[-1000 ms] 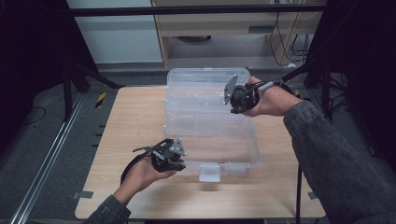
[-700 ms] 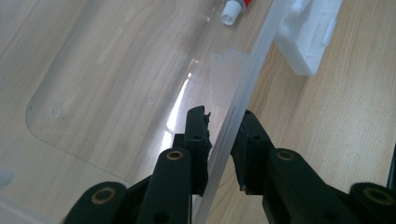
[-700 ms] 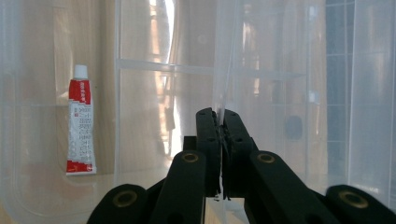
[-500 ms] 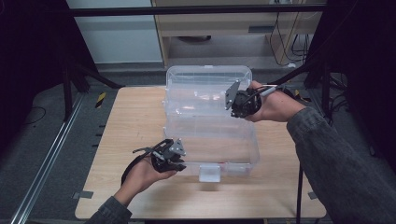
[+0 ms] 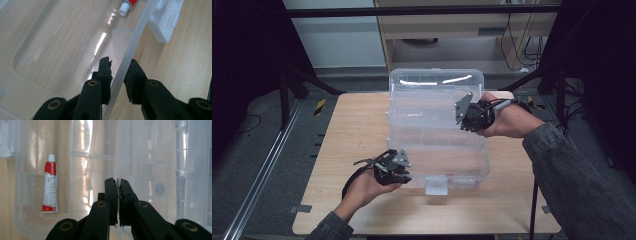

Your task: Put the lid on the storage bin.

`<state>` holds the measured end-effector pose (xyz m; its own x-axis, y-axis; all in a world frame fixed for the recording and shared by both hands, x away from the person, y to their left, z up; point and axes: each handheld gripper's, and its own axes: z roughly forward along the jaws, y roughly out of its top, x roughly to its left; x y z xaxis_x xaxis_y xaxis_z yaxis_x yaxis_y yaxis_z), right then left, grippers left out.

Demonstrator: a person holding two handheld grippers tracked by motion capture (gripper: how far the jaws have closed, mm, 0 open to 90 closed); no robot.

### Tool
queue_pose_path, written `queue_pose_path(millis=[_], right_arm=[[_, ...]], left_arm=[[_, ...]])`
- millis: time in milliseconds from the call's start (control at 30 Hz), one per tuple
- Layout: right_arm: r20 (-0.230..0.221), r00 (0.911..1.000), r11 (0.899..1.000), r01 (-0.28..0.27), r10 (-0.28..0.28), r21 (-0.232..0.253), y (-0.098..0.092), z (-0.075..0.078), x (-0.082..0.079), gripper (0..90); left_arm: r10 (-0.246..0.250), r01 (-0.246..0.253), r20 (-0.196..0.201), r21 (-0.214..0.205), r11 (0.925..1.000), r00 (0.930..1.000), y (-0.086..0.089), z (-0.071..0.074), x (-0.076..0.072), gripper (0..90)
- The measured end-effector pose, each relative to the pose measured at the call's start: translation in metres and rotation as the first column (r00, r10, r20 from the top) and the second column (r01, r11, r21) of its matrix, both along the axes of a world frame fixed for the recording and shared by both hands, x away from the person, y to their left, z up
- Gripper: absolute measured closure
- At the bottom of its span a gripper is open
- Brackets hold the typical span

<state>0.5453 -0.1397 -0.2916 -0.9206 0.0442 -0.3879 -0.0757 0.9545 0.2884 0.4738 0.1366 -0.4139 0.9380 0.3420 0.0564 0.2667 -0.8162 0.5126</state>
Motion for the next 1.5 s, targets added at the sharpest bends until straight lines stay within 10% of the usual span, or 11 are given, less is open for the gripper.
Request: queue_pose_path(millis=[1500], right_arm=[[-0.022,0.9998,0.997,0.001,0.0,0.072,-0.015,-0.007,-0.016,86.3]], left_arm=[[0.031,-0.031,0.019,-0.034,0.999,0.9993,-0.006,-0.003,-0.009,74.0]])
